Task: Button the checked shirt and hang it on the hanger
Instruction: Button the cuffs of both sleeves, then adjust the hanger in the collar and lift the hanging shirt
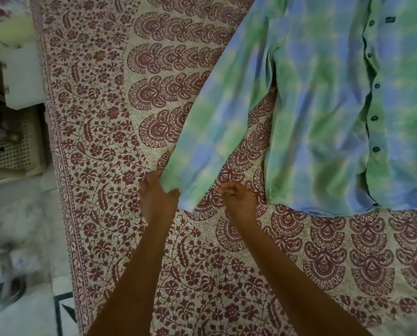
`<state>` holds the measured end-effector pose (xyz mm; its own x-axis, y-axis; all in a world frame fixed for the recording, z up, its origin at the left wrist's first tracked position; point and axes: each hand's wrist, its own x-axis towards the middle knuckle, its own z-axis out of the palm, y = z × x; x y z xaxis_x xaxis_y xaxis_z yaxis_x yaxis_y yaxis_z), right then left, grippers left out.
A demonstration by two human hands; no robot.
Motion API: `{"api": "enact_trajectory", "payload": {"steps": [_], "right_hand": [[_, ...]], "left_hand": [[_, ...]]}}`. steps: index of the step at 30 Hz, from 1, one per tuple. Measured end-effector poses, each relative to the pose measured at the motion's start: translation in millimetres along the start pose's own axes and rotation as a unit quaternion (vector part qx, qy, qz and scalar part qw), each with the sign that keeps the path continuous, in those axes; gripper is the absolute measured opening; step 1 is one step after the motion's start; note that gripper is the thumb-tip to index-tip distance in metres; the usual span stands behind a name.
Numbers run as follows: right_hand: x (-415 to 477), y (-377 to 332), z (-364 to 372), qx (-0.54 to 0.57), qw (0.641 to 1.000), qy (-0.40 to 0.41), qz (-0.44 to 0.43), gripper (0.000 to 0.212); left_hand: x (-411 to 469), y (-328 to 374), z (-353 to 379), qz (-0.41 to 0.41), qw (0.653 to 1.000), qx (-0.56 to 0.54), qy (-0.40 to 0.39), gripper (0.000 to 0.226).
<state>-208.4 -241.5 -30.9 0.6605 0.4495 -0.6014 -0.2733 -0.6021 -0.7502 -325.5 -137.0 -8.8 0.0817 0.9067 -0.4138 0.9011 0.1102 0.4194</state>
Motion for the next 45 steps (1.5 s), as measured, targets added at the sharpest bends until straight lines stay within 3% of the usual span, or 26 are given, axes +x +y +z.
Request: {"api": "enact_trajectory", "payload": {"steps": [4,9,14,19,27,29,36,45], "right_hand": [[3.2,-12.3,-19.4,-0.045,0.997,0.009,-0.058,0.022],[14.3,-40.1,-65.0,-0.071,0.991,0.032,-0.106,0.019],[41.4,-61.1,-131.5,-0.108,0.979,0.074,-0.155,0.024],[80.3,-73.6,-230.0,-0.114,0.972,0.101,-0.178,0.029],[158.5,-107.1,-389.5,-0.116,0.966,0.141,-0.184,0.047],[182.6,-118.1,-414.7,-0.111,0.964,0.150,-0.188,0.043],[254.7,-150.0,-439.9,-0.086,0.961,0.158,-0.209,0.041],[338.1,-178.1,-423.7,-0.108,0.950,0.158,-0.246,0.041]], "left_hand": [[-11.0,19.8,-0.9,0.053,0.996,0.050,0.050,0.057],[-28.5,70.1,10.2,0.168,0.984,0.032,0.057,0.042],[-40.3,141.7,37.5,0.247,0.969,0.016,0.030,0.042],[-57.2,231.3,80.9,0.259,0.965,0.022,0.012,0.056],[-81.3,408.2,162.0,0.301,0.954,-0.009,-0.001,0.056],[-78.1,447.2,174.7,0.316,0.949,-0.005,0.004,0.061],[-40.2,507.9,194.4,0.335,0.942,0.006,0.022,0.053],[51.6,531.6,215.4,0.360,0.930,0.039,0.063,0.054]]}}
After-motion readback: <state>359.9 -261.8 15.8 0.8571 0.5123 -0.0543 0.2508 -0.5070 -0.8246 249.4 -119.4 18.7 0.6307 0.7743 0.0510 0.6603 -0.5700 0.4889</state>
